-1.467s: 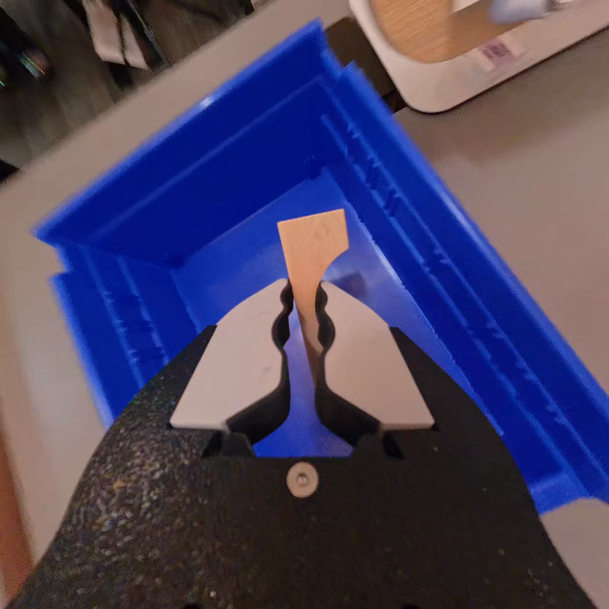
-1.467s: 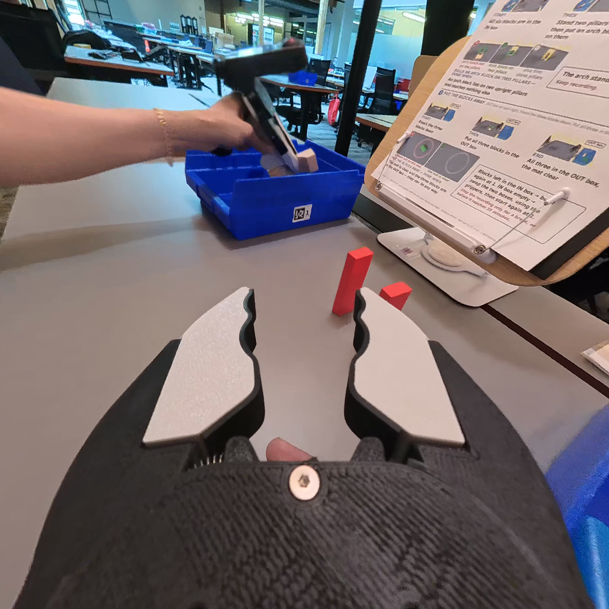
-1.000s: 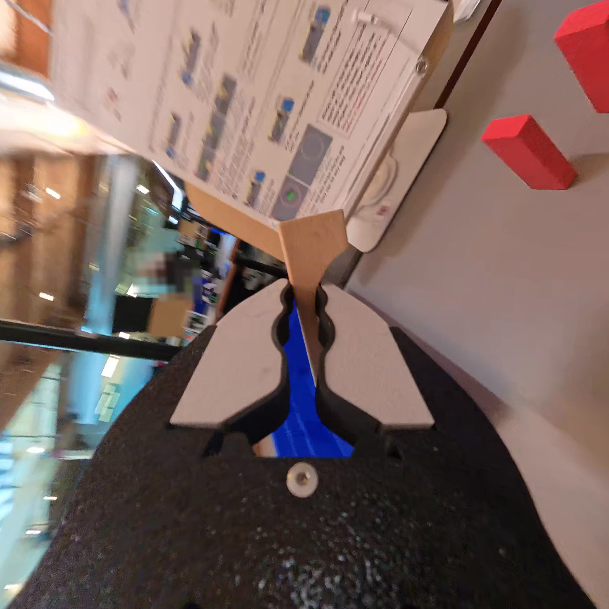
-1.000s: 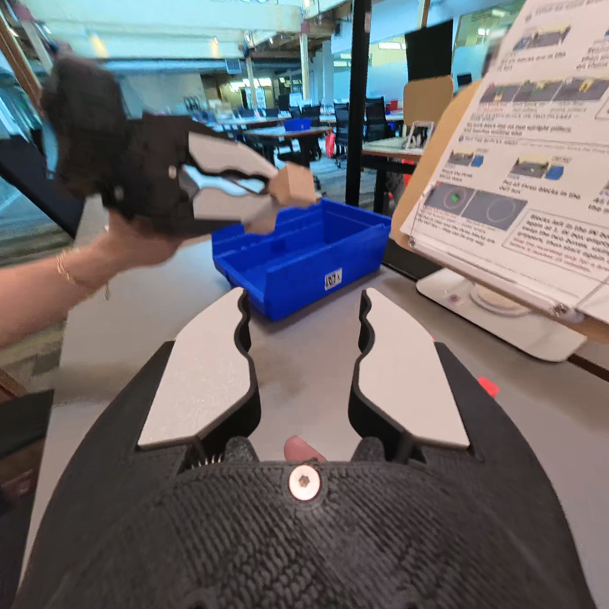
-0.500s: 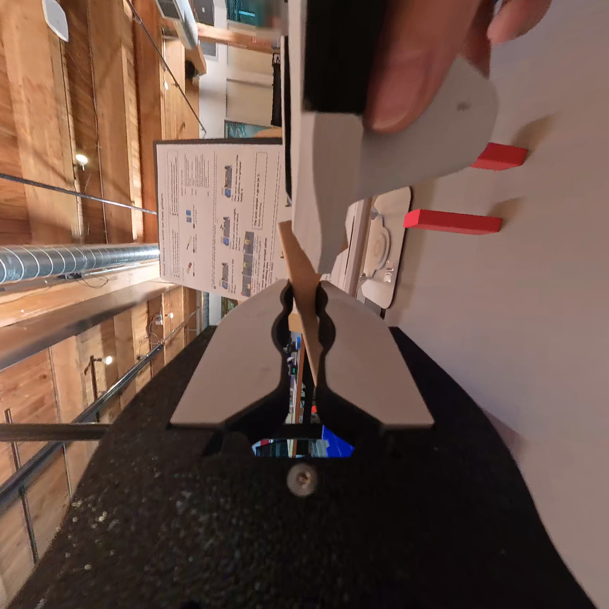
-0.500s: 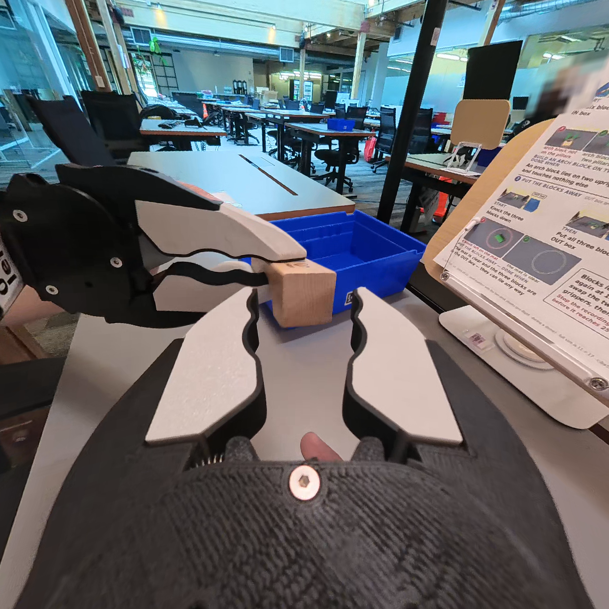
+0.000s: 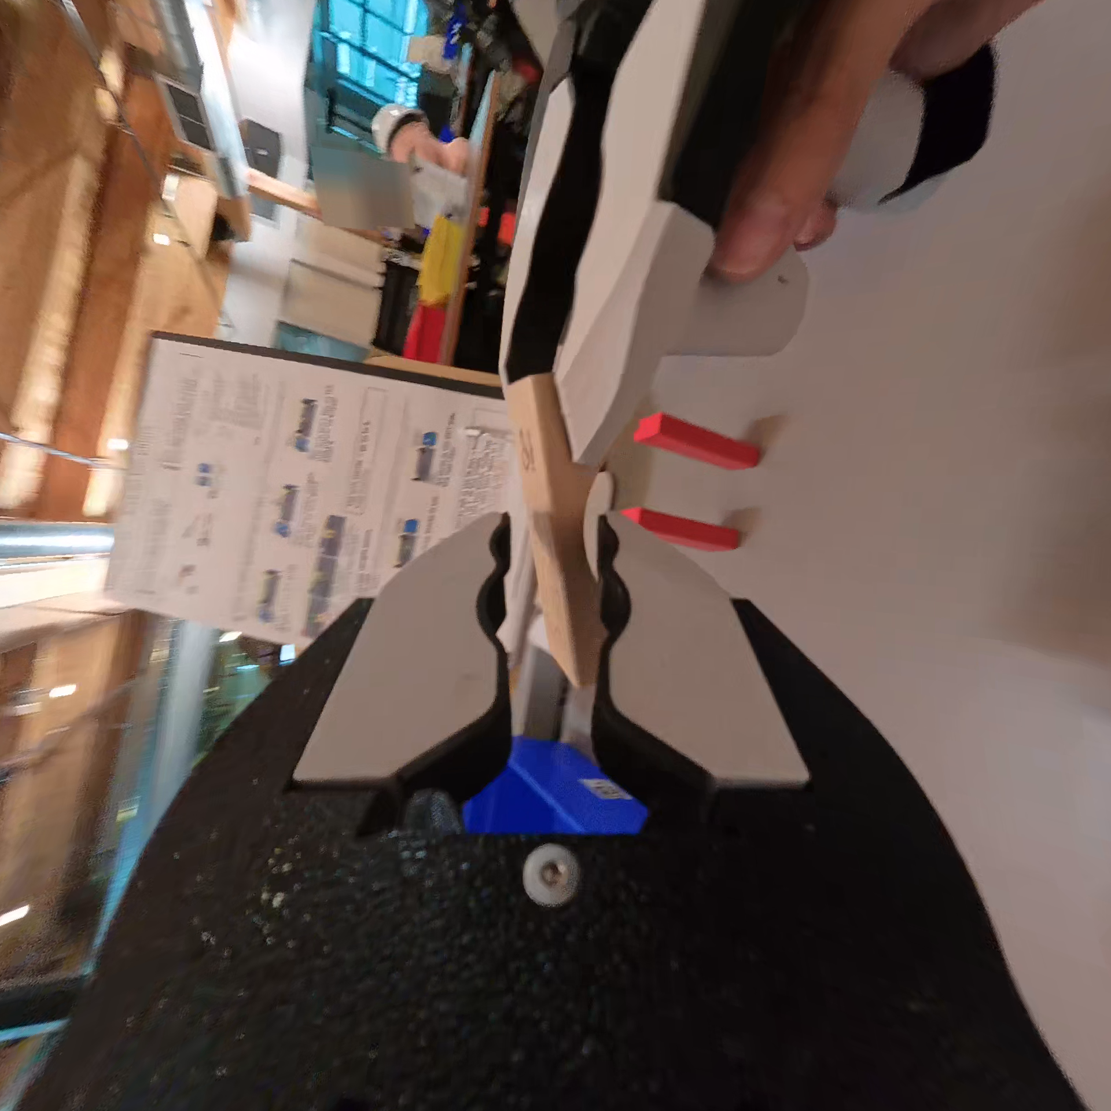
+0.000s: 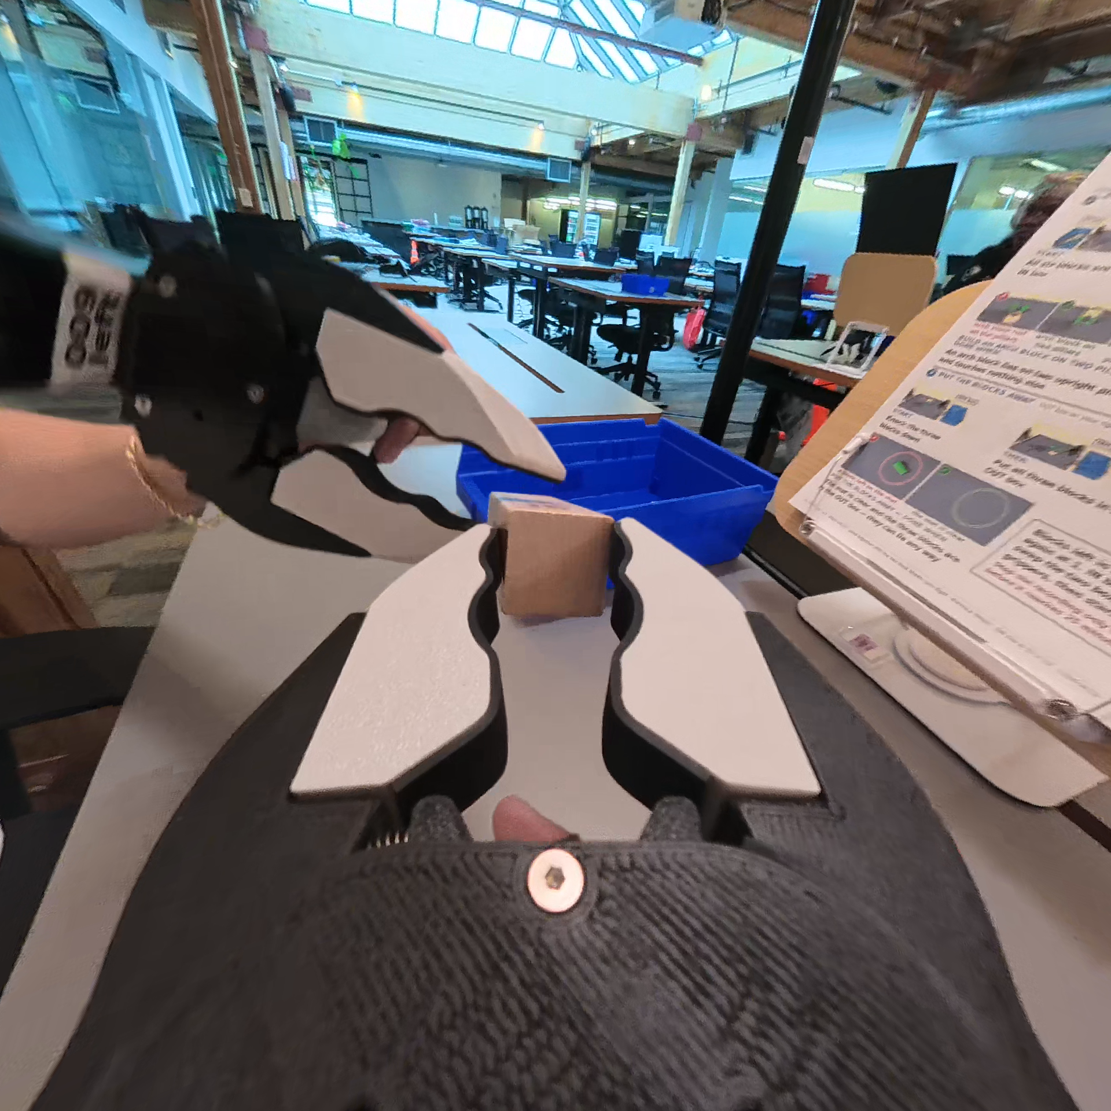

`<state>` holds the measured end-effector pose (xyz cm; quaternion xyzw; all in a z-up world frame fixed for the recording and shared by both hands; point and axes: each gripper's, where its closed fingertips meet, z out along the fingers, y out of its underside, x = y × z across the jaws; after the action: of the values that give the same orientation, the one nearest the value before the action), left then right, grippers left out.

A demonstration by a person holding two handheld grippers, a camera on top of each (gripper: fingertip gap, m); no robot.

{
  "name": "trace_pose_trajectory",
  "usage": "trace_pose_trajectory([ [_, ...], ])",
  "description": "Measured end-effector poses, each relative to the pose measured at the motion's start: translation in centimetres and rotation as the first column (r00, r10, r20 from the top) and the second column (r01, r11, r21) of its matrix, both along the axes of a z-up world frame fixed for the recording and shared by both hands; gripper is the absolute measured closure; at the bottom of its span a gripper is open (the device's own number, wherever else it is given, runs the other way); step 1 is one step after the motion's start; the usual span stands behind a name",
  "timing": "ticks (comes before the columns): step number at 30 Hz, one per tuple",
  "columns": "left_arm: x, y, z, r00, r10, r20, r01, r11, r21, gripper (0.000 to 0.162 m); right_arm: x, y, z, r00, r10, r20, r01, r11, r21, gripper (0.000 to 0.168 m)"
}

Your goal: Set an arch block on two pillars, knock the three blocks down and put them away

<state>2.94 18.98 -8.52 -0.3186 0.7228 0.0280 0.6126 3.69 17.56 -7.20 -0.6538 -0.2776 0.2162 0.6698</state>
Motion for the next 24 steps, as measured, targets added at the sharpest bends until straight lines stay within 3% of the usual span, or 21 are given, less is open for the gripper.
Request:
trace_pose_trajectory([
  [3,0.0,-0.6,-0.1,0.996,-0.075,-0.046,0.062,0.968,-0.245,0.106,0.9,-1.0,0.5,1.0,0.001,0.028,-0.002,0.999,0.053,0.133],
  [7,-0.4,-1.6,0.3,0.975,-0.19,-0.118,0.108,0.861,-0.496,0.096,1.1,-2.3,0.5,0.992,0.004,0.127,-0.025,0.987,0.161,0.133],
  [15,0.1,-3.5,-1.5,0.885,-0.332,-0.327,0.097,0.817,-0.569,0.109,0.5,-3.1,-0.7,0.969,-0.018,0.248,-0.035,0.977,0.209,0.133],
  [21,0.8,-3.3,-2.8,0.868,-0.327,-0.374,0.053,0.81,-0.585,0.129,0.8,-3.4,-1.4,0.97,-0.002,0.243,-0.044,0.981,0.187,0.133],
  [24,1.1,-3.4,-3.5,0.857,-0.325,-0.399,0.02,0.796,-0.605,0.129,1.4,-3.4,-2.3,0.974,-0.016,0.224,-0.016,0.99,0.141,0.133],
])
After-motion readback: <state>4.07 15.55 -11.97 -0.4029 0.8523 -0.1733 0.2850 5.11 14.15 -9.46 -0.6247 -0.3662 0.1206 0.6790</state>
